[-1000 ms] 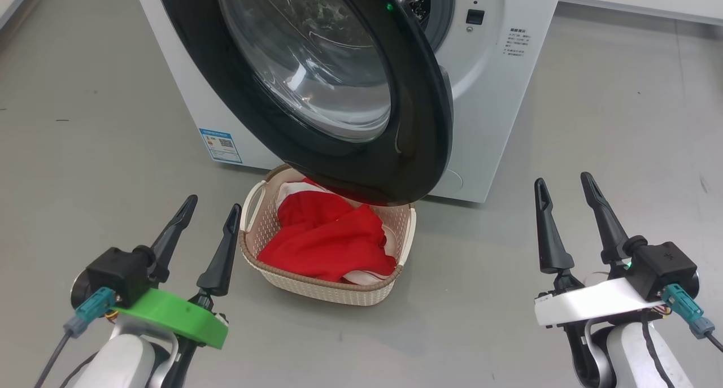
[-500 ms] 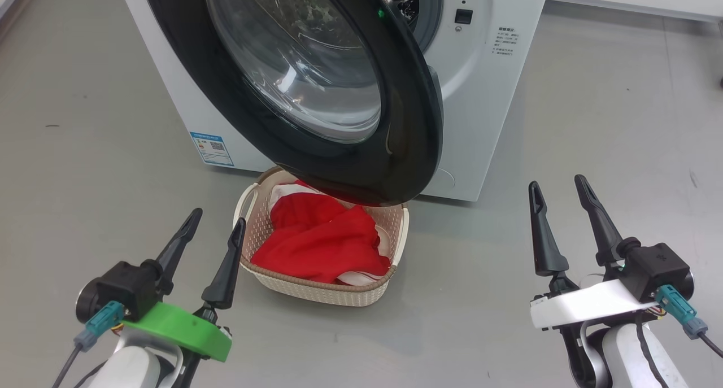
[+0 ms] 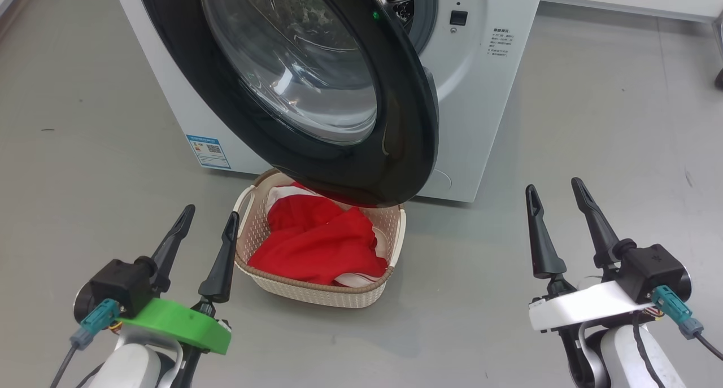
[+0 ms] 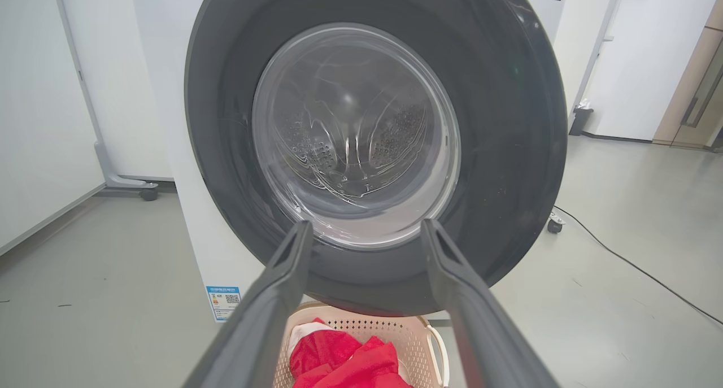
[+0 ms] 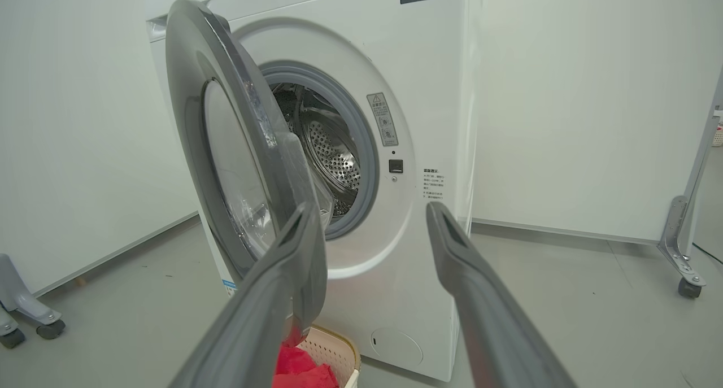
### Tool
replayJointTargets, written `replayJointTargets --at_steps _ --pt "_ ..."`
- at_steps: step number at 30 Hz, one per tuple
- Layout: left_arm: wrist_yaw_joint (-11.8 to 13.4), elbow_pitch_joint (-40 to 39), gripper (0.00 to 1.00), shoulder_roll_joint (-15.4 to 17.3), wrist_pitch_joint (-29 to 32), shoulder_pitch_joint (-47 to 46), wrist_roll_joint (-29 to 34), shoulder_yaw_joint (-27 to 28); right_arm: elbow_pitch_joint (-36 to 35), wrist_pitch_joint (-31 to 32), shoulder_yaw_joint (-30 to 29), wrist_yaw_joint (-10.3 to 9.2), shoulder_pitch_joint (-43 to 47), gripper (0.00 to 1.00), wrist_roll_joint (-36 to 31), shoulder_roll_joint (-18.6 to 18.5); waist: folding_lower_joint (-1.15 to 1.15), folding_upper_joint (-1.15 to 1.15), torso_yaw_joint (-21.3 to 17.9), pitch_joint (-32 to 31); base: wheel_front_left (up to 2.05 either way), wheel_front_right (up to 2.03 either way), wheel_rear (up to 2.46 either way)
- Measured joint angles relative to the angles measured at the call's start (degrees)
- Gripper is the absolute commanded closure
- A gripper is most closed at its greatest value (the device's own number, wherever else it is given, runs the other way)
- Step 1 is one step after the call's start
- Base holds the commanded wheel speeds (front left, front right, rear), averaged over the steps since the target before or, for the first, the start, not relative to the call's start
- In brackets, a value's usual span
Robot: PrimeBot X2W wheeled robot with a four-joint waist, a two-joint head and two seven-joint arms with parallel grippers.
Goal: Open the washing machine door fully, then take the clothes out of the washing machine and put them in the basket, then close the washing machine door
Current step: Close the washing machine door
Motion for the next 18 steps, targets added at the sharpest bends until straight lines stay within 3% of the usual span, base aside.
replayJointTargets --at_steps 9,15,16,17,18 --pt "0.0 -0.3 0.0 -1.02 -0.01 0.48 1.03 1.21 0.93 0.0 -3.07 -2.59 0.19 0.0 -0.54 0.16 0.0 0.0 -0.27 -0.47 0.0 0.0 0.0" --pt "0.0 -0.29 0.0 -1.19 -0.01 1.18 1.63 2.0 0.98 0.0 -3.81 -2.99 1.24 0.0 -0.34 0.27 0.0 0.0 -0.4 -0.8 0.0 0.0 0.0" --pt "0.0 -0.31 0.0 -1.34 -0.01 1.19 1.93 2.3 1.18 0.0 -3.04 -2.57 1.24 0.08 -0.42 0.23 0.0 0.0 -0.43 -0.84 0.0 0.0 0.0" --pt "0.0 -0.31 0.0 -1.34 -0.01 1.19 1.93 2.3 1.18 0.0 -3.04 -2.57 1.24 1.0 -0.42 0.23 0.0 0.0 -0.43 -0.84 0.0 0.0 0.0" --pt "0.0 -0.35 0.0 -1.38 -0.01 1.2 1.98 2.38 1.13 0.0 -2.4 -2.47 1.25 1.0 -0.75 0.21 0.0 0.0 -0.44 -0.82 0.0 0.0 0.0"
